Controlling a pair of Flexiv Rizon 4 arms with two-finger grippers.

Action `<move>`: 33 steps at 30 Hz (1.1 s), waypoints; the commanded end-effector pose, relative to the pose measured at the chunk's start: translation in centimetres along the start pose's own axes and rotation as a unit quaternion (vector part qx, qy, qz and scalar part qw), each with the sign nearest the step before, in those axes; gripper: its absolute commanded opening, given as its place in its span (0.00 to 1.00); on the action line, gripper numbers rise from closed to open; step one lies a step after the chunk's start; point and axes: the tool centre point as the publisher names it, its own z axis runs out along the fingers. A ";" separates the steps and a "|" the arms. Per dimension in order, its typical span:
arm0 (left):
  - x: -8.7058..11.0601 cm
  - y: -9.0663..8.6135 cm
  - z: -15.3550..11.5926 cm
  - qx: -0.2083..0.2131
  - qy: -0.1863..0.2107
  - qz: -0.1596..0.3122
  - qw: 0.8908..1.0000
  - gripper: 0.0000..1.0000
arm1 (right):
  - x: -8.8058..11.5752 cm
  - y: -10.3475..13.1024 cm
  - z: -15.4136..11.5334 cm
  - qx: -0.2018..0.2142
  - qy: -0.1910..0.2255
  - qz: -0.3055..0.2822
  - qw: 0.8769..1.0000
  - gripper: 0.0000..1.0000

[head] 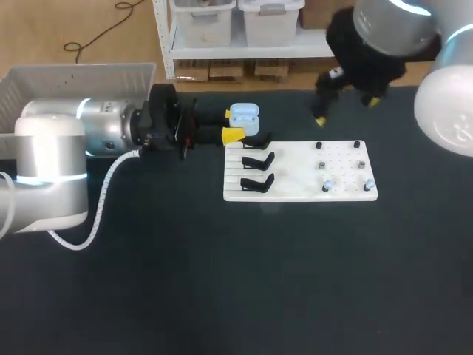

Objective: Pick up each earbud case from the left stands, insert the matching earbuds, close the lid, and place the case in the box.

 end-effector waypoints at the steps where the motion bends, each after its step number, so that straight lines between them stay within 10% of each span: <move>1: 0.1 0.2 0.0 0.003 -0.001 0.000 1.000 0.00 | 1.5 -0.6 1.3 0.002 0.031 0.000 1.000 1.00; 18: 0.1 0.2 0.0 0.003 -0.001 0.000 1.000 0.00 | 7.9 -2.4 6.3 0.006 0.119 -0.022 0.993 1.00; 33: 0.1 0.2 0.0 0.003 -0.001 0.000 1.000 0.00 | 9.6 -3.1 9.2 0.028 0.143 -0.111 0.983 0.60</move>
